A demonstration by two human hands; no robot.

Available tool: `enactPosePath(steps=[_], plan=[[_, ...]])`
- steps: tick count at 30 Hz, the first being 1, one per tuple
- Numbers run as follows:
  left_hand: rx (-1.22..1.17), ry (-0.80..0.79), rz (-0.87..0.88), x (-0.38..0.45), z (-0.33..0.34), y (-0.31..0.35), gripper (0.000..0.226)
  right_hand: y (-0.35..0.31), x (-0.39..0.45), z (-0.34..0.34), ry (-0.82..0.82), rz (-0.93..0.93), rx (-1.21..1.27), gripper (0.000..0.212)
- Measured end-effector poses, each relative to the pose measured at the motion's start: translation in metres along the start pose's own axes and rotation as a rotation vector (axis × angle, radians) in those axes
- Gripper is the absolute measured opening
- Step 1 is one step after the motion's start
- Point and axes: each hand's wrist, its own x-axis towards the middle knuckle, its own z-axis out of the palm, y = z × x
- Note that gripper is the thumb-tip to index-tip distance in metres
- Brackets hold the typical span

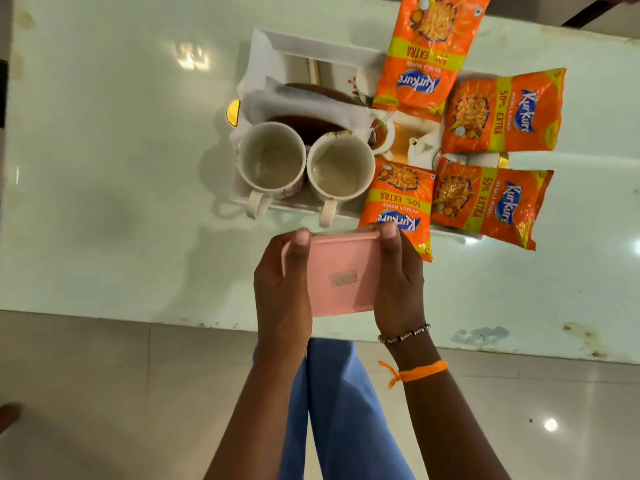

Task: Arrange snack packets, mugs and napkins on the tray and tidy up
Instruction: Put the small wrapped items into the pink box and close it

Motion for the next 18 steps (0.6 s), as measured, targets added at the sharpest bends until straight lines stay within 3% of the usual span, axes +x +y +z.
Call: enactPosePath(steps=[2, 5, 9, 13, 18], plan=[[-0.032, -0.043, 0.018, 0.008, -0.001, 0.012, 0.044, -0.008, 0.008, 0.004, -0.007, -0.037, -0.003, 0.041], [-0.028, -0.055, 0.091, 0.026, -0.004, 0.037, 0.033, -0.029, 0.026, 0.011, 0.046, -0.085, 0.048, 0.020], [-0.013, -0.117, 0.165, 0.071, -0.001, 0.081, 0.021, -0.061, 0.070, 0.023, 0.089, 0.007, 0.069, 0.019], [0.216, -0.050, 0.203, 0.130, 0.008, 0.117, 0.026, -0.089, 0.127, 0.036, 0.089, 0.030, -0.057, 0.012], [0.380, -0.079, 0.277, 0.186, 0.023, 0.133, 0.032, -0.102, 0.175, 0.055, 0.087, -0.015, -0.198, 0.038]])
